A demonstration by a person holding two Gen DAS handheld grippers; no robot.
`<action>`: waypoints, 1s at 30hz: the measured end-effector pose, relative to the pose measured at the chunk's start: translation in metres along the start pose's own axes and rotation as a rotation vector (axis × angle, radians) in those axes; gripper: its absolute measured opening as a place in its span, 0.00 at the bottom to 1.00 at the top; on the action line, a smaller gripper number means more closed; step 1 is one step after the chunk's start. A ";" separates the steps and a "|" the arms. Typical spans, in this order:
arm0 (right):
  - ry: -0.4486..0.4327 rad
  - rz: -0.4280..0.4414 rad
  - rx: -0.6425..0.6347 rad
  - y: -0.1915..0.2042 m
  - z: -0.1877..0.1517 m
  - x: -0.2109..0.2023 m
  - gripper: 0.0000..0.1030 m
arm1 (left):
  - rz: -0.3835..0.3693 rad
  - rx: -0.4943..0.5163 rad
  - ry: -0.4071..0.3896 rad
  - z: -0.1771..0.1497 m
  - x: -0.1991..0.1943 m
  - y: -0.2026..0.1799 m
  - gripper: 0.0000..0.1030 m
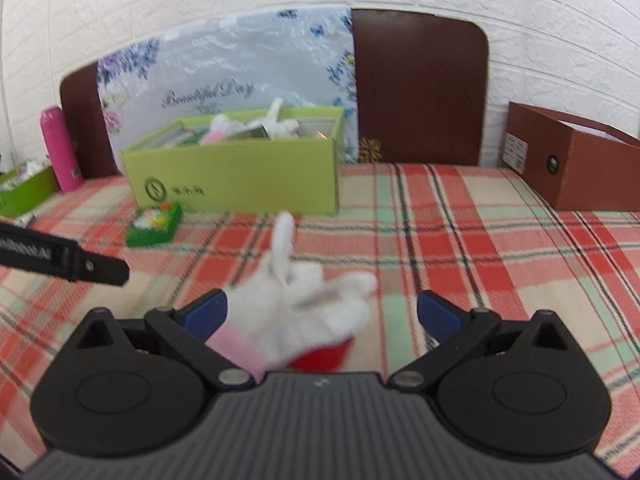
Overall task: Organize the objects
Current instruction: 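Move both grippers toward the remaining white glove on the table, then grasp the white-pink glove cuff with the left gripper while the right grasps the red tape roll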
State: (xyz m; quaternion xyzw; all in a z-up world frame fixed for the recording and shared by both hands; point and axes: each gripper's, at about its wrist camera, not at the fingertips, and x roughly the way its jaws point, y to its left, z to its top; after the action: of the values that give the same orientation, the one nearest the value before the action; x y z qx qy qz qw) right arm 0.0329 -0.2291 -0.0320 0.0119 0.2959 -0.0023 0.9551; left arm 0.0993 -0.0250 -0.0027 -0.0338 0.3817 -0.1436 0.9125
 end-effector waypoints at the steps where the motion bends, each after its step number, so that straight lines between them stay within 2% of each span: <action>1: 0.012 -0.007 0.005 -0.004 -0.005 -0.001 1.00 | -0.023 0.013 0.006 -0.003 0.002 -0.005 0.78; 6: 0.039 -0.020 0.069 -0.024 -0.021 -0.011 1.00 | -0.115 0.093 0.040 -0.012 0.013 -0.033 0.78; 11: 0.047 -0.086 0.095 -0.041 -0.031 -0.019 1.00 | -0.165 0.171 0.089 -0.022 0.032 -0.060 0.78; 12: 0.045 -0.095 0.099 -0.043 -0.032 -0.020 1.00 | -0.187 0.184 0.092 -0.024 0.035 -0.062 0.68; 13: 0.044 -0.094 0.105 -0.045 -0.033 -0.021 1.00 | -0.211 0.196 0.105 -0.026 0.038 -0.064 0.37; 14: 0.045 -0.089 0.113 -0.047 -0.033 -0.021 1.00 | -0.225 0.206 0.124 -0.027 0.041 -0.064 0.23; 16: 0.045 -0.080 0.120 -0.048 -0.033 -0.022 1.00 | -0.248 0.193 0.129 -0.025 0.038 -0.058 0.13; 19: 0.045 -0.055 0.106 -0.045 -0.033 -0.021 1.00 | -0.231 0.170 0.085 -0.020 0.022 -0.044 0.13; 23: 0.034 0.029 0.086 -0.035 -0.030 -0.017 1.00 | -0.149 0.158 0.046 -0.022 -0.002 -0.017 0.13; 28: 0.030 0.088 0.010 -0.015 -0.020 -0.007 1.00 | -0.050 0.104 0.091 -0.047 -0.017 0.023 0.13; 30: 0.029 0.116 -0.009 -0.008 -0.015 -0.001 1.00 | -0.033 0.083 0.099 -0.054 -0.020 0.033 0.17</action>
State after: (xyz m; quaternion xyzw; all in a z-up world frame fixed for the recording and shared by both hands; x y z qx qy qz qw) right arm 0.0236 -0.2368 -0.0442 0.0248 0.3087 0.0546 0.9493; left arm 0.0557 0.0149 -0.0332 0.0052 0.4194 -0.1758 0.8906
